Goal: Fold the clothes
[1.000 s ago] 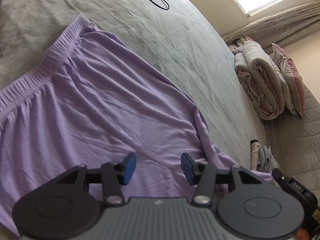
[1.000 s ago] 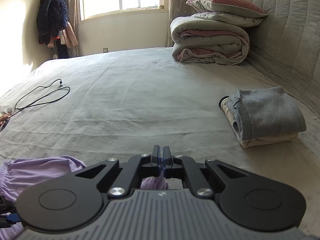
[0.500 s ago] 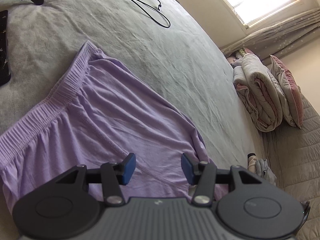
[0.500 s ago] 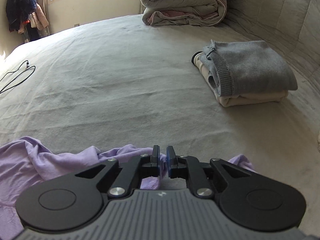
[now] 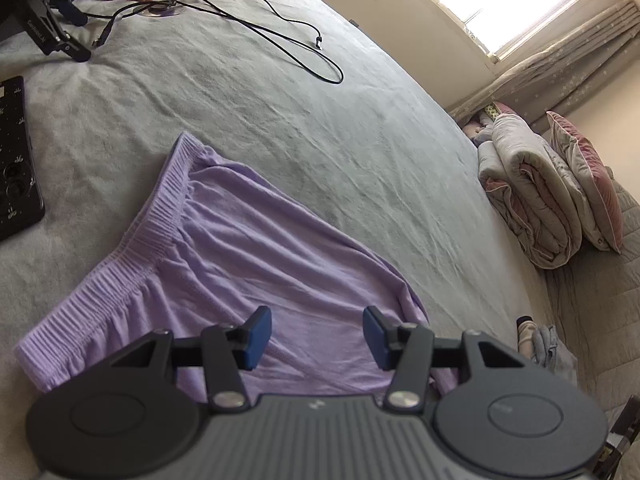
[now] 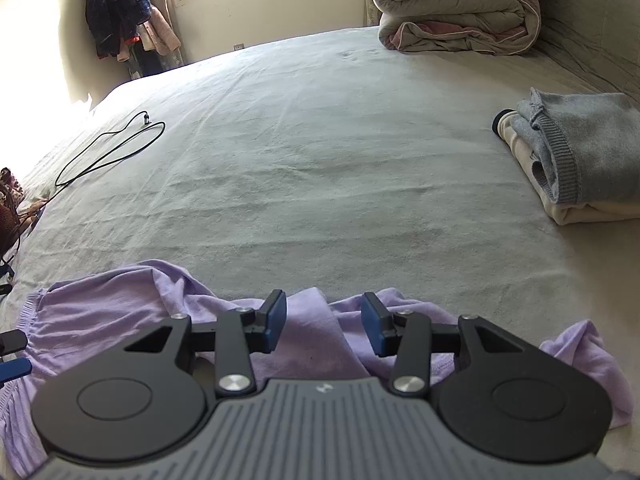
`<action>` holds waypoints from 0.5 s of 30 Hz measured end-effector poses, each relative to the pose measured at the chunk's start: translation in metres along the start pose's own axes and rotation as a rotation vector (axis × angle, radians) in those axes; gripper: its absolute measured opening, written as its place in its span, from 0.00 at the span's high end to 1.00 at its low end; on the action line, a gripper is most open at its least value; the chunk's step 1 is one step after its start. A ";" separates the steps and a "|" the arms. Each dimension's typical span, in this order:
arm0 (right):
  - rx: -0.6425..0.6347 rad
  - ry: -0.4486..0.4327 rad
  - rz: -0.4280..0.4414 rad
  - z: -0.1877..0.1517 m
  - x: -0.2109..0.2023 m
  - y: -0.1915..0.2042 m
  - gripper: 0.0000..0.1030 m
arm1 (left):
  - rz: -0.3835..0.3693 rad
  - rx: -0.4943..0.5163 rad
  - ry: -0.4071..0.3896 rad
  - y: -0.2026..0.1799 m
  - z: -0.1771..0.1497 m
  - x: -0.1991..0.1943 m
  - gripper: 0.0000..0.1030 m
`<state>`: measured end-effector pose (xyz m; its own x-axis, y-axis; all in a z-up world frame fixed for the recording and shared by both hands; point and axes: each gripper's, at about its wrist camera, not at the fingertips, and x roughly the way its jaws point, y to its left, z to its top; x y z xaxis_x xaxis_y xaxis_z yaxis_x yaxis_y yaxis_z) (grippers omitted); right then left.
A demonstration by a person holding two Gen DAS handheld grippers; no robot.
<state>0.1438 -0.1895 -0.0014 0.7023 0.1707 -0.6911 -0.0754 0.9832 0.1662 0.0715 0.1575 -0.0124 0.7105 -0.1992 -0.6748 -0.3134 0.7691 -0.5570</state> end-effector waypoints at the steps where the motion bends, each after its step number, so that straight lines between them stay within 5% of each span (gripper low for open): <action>1: -0.010 0.000 0.003 0.001 0.001 0.002 0.55 | 0.006 0.006 -0.004 0.001 0.002 -0.001 0.50; 15: -0.116 0.010 0.085 0.006 0.020 0.030 0.55 | 0.201 0.095 -0.108 0.042 0.055 -0.012 0.49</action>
<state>0.1597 -0.1566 -0.0055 0.6828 0.2534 -0.6852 -0.2156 0.9660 0.1424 0.0844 0.2256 -0.0011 0.7049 0.0258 -0.7089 -0.3979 0.8417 -0.3651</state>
